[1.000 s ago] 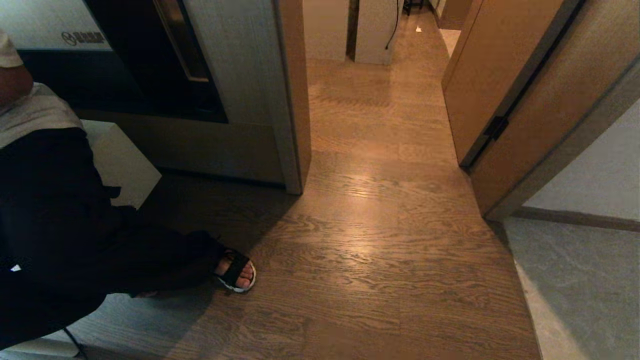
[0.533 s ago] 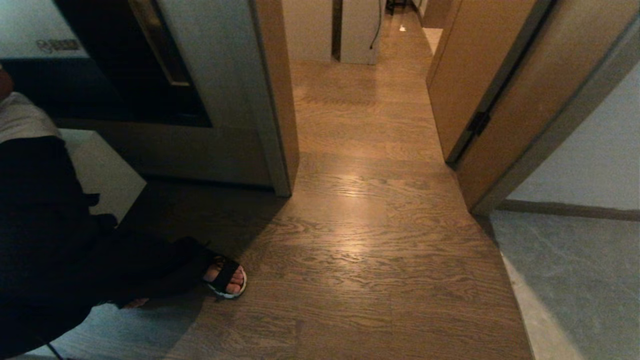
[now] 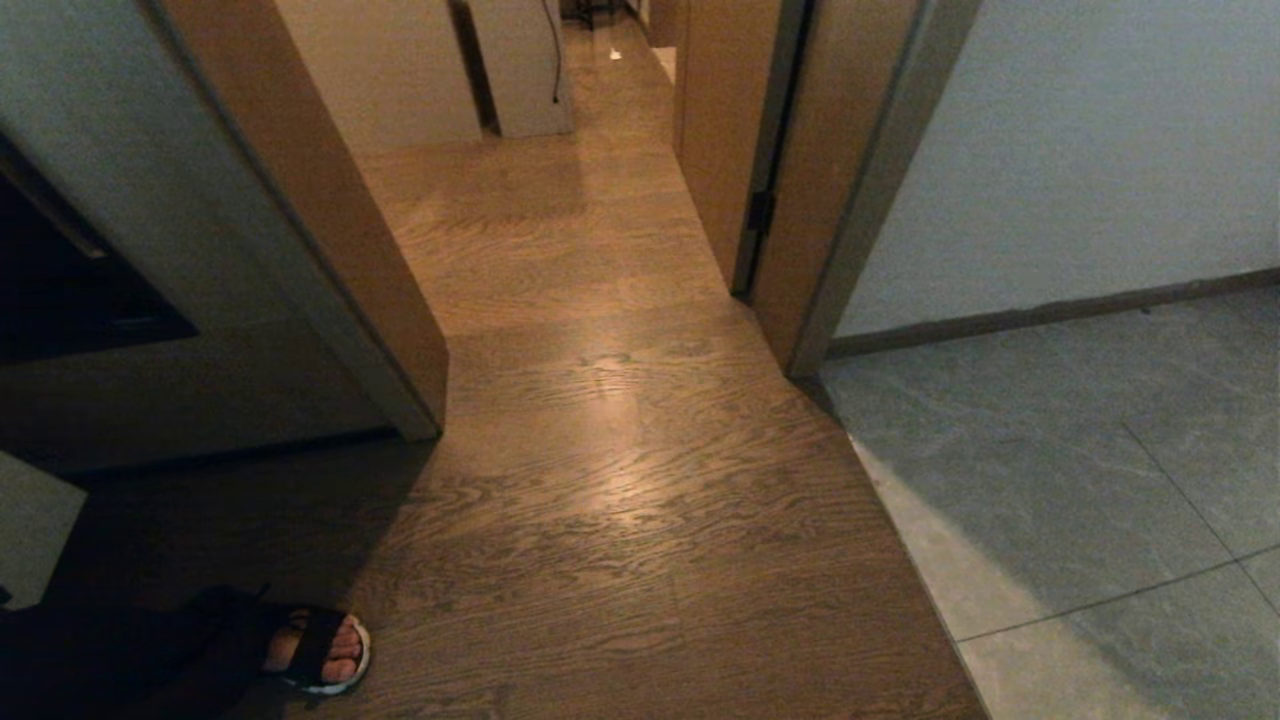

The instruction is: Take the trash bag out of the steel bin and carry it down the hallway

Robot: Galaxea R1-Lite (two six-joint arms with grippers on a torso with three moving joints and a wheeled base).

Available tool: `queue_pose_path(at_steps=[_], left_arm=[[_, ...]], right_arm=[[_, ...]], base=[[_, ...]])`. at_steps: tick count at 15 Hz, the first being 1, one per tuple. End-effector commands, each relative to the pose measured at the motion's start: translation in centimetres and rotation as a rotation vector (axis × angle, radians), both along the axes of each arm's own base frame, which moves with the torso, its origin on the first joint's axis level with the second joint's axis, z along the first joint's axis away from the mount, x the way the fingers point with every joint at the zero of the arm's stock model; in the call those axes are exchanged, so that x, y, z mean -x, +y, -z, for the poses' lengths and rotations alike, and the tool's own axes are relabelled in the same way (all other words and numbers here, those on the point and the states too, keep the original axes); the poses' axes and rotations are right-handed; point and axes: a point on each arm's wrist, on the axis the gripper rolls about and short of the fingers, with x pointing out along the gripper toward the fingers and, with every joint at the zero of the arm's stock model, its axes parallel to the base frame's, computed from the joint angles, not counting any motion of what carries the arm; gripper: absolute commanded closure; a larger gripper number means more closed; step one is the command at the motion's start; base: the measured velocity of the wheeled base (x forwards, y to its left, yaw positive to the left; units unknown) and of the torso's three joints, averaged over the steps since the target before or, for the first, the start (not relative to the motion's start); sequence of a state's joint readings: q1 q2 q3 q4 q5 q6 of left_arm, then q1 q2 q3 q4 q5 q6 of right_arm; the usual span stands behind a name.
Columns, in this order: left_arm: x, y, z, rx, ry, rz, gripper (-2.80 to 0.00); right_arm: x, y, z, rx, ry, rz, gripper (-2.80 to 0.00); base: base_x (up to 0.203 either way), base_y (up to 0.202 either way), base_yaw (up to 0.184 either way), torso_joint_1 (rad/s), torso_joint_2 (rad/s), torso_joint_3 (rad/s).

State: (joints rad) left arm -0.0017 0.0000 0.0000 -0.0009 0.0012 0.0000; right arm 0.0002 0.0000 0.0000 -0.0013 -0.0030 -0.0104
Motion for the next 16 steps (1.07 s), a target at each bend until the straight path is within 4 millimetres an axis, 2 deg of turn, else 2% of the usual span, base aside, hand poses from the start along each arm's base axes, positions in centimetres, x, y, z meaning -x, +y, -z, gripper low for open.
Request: queue_pose_path(at_steps=[1,16], left_arm=[[0.00,0.00,-0.01,0.000,-0.001,0.000,0.00],[0.00,0.00,-0.01,0.000,-0.001,0.000,0.00]], right_arm=[[-0.01,0.00,-0.01,-0.001,0.001,0.000,0.00],[-0.01,0.00,-0.01,-0.001,0.001,0.000,0.00]], base=[[0.000,0.011,-0.168,0.002,0.00,0.004],[0.001,0.011,-0.171,0.003,0.00,0.001]])
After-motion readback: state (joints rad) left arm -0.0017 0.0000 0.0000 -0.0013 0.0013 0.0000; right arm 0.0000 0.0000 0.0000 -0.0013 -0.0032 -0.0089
